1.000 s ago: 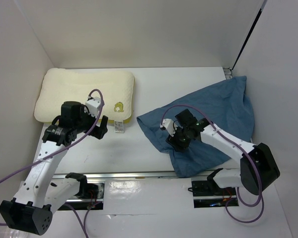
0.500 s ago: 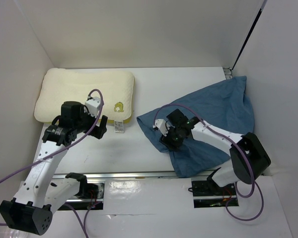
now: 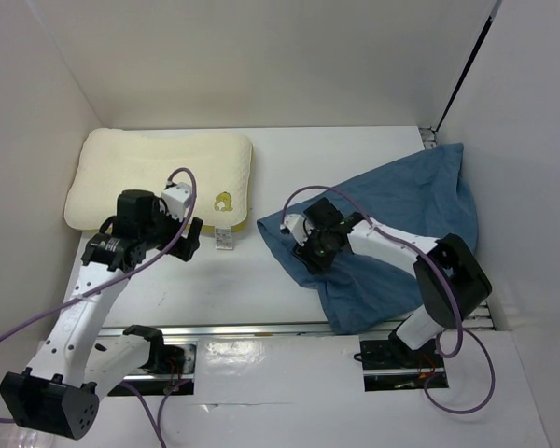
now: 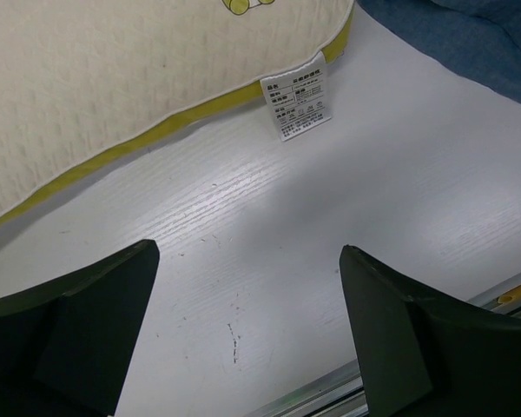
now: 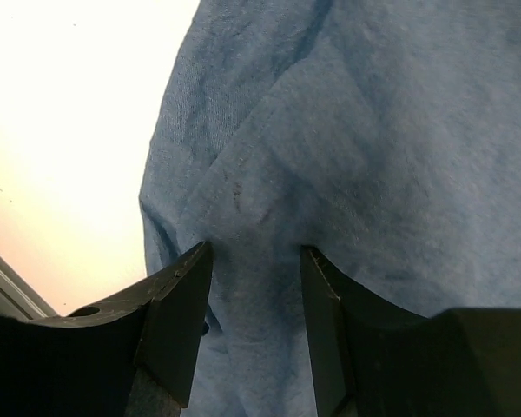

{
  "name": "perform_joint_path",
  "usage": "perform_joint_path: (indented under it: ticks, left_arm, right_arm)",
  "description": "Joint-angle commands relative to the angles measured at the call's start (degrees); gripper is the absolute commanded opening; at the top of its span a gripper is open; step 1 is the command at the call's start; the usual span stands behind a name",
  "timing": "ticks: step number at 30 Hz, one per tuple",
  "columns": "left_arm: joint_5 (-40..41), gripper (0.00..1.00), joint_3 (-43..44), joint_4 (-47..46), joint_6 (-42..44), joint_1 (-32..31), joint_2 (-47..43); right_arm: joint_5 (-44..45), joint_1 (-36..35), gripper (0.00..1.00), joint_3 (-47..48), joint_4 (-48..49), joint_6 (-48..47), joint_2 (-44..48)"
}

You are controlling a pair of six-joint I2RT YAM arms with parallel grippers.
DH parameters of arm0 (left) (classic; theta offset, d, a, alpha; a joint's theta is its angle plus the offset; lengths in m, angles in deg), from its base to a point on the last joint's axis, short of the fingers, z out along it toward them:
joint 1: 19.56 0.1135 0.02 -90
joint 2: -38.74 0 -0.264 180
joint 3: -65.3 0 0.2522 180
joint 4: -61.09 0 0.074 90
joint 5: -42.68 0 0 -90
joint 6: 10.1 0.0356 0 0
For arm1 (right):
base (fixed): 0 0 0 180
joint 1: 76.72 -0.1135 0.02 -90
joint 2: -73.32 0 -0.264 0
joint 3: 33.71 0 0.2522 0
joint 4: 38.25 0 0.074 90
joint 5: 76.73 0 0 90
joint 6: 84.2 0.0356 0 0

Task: Put the pillow into the pillowcase

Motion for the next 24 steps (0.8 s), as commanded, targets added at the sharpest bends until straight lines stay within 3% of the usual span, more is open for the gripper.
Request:
perform_joint_path:
  ticks: [1, 9, 12, 13, 16, 20, 24]
  left_arm:
    - [0.9, 1.0, -0.4, -2.1, 1.4, -0.1, 0.4]
    - [1.9, 1.0, -0.9, -2.6, 1.9, -0.1, 0.4]
    - [1.9, 1.0, -0.9, -2.6, 1.9, -0.1, 0.4]
    - [1.9, 1.0, -1.4, -2.6, 1.9, -0.1, 0.4]
    - [1.9, 1.0, -1.4, -2.6, 1.9, -0.1, 0.4]
    - [1.9, 1.0, -1.4, -3.2, 1.4, -0.1, 0.4]
    - [1.9, 1.0, -1.4, -3.2, 1.4, -0.1, 0.4]
  right_arm:
    - [-2.5, -0.9, 0.53, 2.8, 0.2, 0.1, -1.8]
    - [-5.0, -5.9, 0.5, 1.5, -2.4, -2.9, -0.7]
    - [-5.0, -5.9, 0.38, 1.5, -2.4, -2.9, -0.7]
    - [-4.4, -5.9, 0.29, 1.0, -2.4, -2.9, -0.7]
    - [-3.8, -5.9, 0.21, 1.0, -1.9, -2.9, -0.7]
    - [-2.3, -5.9, 0.03, 0.5, -1.2, -2.9, -0.7]
    - [0.2, -5.9, 0.0, 0.5, -0.7, -2.9, -0.7]
